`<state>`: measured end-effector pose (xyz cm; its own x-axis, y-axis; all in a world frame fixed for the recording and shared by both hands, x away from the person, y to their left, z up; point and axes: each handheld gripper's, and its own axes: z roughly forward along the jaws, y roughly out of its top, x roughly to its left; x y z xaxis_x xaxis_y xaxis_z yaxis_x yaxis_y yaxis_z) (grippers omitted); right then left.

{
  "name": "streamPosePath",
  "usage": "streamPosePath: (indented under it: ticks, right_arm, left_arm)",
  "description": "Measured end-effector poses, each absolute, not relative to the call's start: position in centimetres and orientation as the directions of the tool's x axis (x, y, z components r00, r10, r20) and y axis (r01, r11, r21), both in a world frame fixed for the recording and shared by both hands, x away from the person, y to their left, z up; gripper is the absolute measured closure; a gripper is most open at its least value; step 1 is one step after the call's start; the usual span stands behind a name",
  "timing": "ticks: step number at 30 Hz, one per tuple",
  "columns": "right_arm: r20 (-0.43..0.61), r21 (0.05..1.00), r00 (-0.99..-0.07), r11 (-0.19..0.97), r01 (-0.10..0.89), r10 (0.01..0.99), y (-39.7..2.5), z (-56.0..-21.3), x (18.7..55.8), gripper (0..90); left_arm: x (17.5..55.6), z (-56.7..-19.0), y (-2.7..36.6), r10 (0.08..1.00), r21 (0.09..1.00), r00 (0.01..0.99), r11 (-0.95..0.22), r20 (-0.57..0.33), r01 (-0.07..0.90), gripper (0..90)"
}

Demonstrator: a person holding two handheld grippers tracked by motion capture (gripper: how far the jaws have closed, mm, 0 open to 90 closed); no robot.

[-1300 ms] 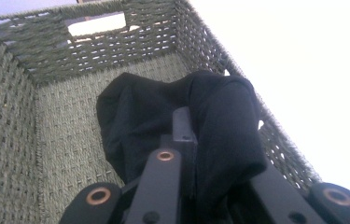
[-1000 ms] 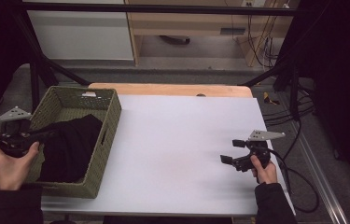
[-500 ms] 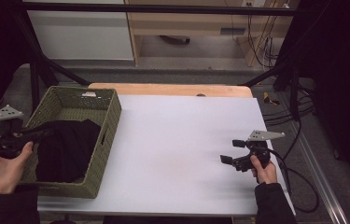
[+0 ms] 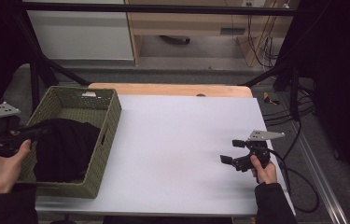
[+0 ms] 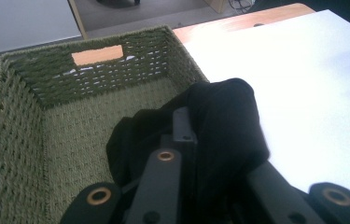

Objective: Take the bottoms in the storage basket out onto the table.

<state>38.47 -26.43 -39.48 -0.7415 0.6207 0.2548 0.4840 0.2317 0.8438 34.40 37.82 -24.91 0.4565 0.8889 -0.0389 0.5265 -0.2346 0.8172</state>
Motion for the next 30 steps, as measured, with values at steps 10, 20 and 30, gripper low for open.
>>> streamPosePath:
  ticks: [10, 20, 30]
  right_arm:
    - [0.254, 0.842, -0.742, 0.234, 0.485, 0.621, -26.4, -39.5, 38.5, 4.6]
    - [0.253, 0.843, -0.742, 0.235, 0.484, 0.621, -26.4, -39.5, 38.5, 4.6]
    - [0.255, 0.843, -0.741, 0.233, 0.485, 0.621, -26.4, -39.5, 38.5, 4.6]
  left_arm:
    - [34.5, -24.0, 37.9, 0.882, 0.82, 0.469, -0.237, -0.044, 0.522, 85.5]
    - [34.7, -23.1, 37.7, 0.878, 0.822, 0.476, -0.241, -0.041, 0.516, 85.5]
    - [35.0, -21.8, 37.6, 0.868, 0.829, 0.495, -0.245, -0.044, 0.503, 85.6]
